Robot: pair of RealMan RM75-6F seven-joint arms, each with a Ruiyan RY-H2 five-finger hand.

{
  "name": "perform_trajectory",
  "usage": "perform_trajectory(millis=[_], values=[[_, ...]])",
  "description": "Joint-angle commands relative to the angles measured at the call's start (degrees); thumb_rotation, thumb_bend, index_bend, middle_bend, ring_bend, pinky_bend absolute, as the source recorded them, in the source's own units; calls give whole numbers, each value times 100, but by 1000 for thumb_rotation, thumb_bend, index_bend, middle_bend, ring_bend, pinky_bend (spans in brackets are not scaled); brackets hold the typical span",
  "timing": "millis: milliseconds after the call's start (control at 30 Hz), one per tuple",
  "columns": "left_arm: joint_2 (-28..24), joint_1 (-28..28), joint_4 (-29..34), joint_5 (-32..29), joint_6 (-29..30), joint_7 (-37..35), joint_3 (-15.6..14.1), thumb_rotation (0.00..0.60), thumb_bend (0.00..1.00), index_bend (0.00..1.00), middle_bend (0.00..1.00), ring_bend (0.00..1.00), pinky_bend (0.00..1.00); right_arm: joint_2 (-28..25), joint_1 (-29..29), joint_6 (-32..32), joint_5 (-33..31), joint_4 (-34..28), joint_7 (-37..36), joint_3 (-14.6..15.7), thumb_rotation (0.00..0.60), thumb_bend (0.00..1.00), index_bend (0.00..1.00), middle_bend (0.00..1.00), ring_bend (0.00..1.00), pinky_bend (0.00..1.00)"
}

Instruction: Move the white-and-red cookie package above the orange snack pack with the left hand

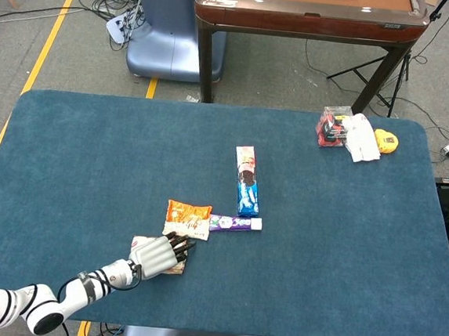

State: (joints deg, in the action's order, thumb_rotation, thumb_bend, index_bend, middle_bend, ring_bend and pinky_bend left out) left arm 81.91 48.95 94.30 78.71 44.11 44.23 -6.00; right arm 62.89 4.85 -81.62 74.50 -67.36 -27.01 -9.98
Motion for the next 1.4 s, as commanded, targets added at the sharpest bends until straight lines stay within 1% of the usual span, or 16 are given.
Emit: perform_trajectory(millis=[33, 367, 700, 1100, 1400], values=[[-73, -34, 34, -29, 39, 34, -32, 600, 825, 249, 0, 0, 164, -3, 4, -7, -3, -9, 2, -2, 600, 280, 317, 304, 171, 317], [-363, -159, 172, -101, 222, 143, -95, 600, 825, 260, 0, 0, 164, -8, 7, -13, 9, -19, -3, 4, 600, 279, 317, 304, 171, 317], [-665, -241, 330, -213, 273, 308, -185, 600, 825, 296, 0, 0, 164, -11, -12, 1, 44, -44, 28, 24, 600, 279, 317, 304, 170, 317], [-758, -339, 311, -290, 329, 410, -251, 600, 825, 316, 0, 0, 164, -17, -14, 8, 42, -62, 38, 33, 600, 280, 317, 304, 170, 317], [-842, -423, 329, -393, 439, 536, -247, 600, 825, 364, 0, 0, 164, -18, -5, -17, 34, -55, 24, 24, 600, 279, 317, 304, 170, 317]])
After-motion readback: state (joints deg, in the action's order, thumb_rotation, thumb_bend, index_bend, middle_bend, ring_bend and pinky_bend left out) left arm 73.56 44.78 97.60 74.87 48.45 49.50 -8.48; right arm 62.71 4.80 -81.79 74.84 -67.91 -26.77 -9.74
